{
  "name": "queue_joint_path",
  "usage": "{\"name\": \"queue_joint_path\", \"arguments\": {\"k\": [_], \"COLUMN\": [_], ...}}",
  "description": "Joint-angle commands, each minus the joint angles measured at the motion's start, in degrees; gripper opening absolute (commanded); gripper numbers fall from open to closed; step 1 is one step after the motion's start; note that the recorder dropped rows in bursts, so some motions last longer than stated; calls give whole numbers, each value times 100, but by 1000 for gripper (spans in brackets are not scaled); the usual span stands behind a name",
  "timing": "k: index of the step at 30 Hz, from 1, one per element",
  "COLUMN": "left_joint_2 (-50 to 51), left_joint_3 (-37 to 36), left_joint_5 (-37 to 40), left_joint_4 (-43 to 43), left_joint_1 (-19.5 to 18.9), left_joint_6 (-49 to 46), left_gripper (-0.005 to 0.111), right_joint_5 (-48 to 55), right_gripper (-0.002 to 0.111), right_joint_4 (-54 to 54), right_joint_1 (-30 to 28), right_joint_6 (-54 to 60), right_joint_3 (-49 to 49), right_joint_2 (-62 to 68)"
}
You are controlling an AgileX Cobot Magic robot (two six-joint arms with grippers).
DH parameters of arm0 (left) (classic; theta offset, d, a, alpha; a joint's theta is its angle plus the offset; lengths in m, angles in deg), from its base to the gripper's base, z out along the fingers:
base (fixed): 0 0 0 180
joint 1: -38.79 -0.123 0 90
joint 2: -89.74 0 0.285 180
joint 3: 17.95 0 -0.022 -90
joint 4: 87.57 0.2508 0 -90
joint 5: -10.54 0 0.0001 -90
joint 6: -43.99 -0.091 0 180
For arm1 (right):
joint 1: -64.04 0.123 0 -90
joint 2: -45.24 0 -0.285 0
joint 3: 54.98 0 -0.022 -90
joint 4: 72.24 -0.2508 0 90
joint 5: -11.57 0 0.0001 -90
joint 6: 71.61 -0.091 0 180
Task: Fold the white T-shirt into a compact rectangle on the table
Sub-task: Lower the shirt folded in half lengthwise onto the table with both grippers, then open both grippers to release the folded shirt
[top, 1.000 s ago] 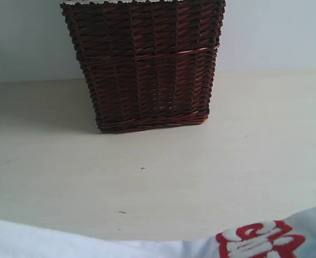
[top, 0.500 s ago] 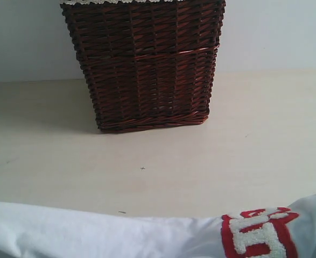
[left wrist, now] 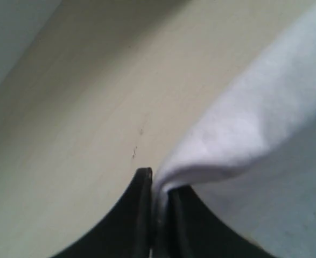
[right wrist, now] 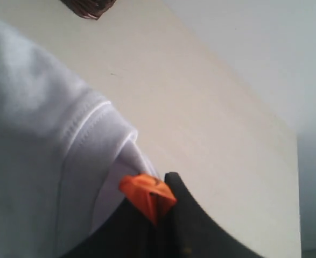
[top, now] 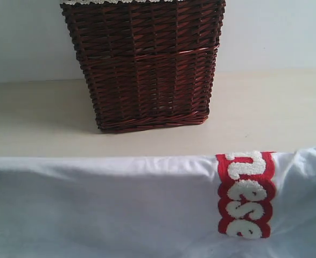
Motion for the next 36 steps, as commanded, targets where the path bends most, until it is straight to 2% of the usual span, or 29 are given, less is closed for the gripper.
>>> {"name": "queue_joint_path", "arguments": {"k": [1,8,11,13,16,19,21,23,25,31,33,36], "left_joint_2": [256,692,823,905,1064,1162,1197,1212,1212,977,777,277], "left_joint_3": [-1,-1,-1,-1,-1,-1,-1,-1,-1,-1,-1,-1], "left_joint_5": [-537,-958,-1496,-1894,-2386,-2579,-2591,-2591,-2647,-2943,-2986,-3504], "left_joint_4": [-27,-27,-27,-15,24,29,29,29,29,233,461,885], "left_joint_1": [-19,-19,-19,-19,-19,-19,-19,-19,-19,-9,21,21], "left_joint_6": [-7,-7,-7,-7,-7,-7,-7,-7,-7,3,5,5], "left_gripper": [0,0,8,20,49,80,92,94,94,94,94,94], "right_joint_5": [-824,-1861,-2194,-2194,-2192,-2269,-2299,-2358,-2392,-2588,-2329,-1657], "right_gripper": [0,1,13,23,36,50,60,69,72,72,71,68], "right_joint_4": [-124,-396,-624,-737,-1032,-1372,-1517,-1585,-1585,-1585,-1597,-1648], "right_joint_1": [-26,-26,-26,-26,-26,-26,-26,-26,-26,-26,-26,-26], "right_joint_6": [53,145,145,145,145,145,145,145,145,145,145,122], "right_joint_3": [28,28,-54,-153,-295,-402,-454,-454,-454,-454,-556,-841], "right_joint_2": [865,2406,2602,2629,2677,2757,2826,2863,2874,2679,2462,2080]}}
